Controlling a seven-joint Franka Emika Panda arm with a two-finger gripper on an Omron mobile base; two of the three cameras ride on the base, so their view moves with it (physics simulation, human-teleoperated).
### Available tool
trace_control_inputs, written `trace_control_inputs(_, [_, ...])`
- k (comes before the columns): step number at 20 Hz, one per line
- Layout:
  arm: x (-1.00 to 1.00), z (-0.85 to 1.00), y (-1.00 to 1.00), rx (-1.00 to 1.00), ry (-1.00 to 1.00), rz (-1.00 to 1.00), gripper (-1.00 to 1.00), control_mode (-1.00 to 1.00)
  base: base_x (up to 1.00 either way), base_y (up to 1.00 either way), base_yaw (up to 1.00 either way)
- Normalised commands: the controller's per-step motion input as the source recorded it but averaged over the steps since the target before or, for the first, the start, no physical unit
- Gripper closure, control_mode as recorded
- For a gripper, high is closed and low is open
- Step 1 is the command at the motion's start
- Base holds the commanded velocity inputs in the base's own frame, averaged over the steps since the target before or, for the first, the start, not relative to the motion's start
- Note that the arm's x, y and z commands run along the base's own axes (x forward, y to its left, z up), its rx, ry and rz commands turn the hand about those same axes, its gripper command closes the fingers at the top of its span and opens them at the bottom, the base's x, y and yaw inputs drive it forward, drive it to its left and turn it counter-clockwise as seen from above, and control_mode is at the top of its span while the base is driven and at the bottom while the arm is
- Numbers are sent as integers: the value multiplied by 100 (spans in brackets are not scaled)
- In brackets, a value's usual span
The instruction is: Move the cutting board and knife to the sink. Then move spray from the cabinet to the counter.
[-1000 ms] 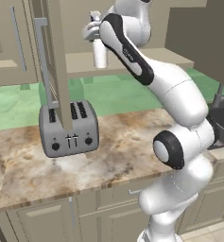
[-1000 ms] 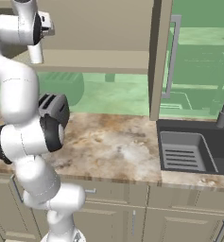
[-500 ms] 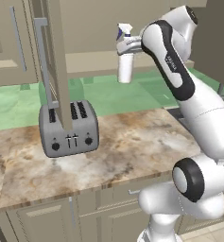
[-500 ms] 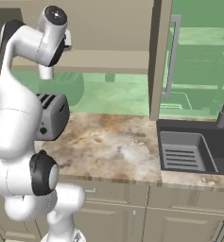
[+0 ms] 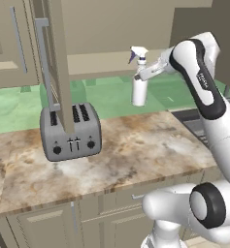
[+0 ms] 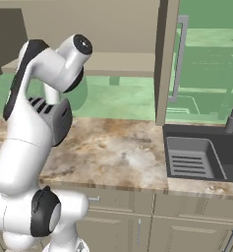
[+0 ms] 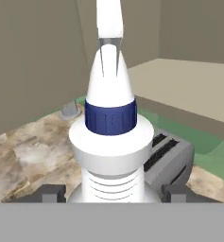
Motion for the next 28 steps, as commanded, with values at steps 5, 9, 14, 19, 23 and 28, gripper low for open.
trace_control_inputs(5, [-17, -46, -16, 0, 0, 27, 100, -100, 0, 0, 0])
trace_control_inputs(9, [-2, -65, 0, -1, 0, 21, 100, -100, 0, 0, 0])
trace_control_inputs(14, [0, -69, 0, 0, 0, 17, 100, -100, 0, 0, 0])
trace_control_inputs(19, [0, -66, 0, 0, 0, 14, 100, -100, 0, 0, 0])
trace_control_inputs(23, [0, -64, 0, 0, 0, 13, 100, -100, 0, 0, 0])
trace_control_inputs(28, [2, -64, 0, 0, 0, 10, 100, -100, 0, 0, 0])
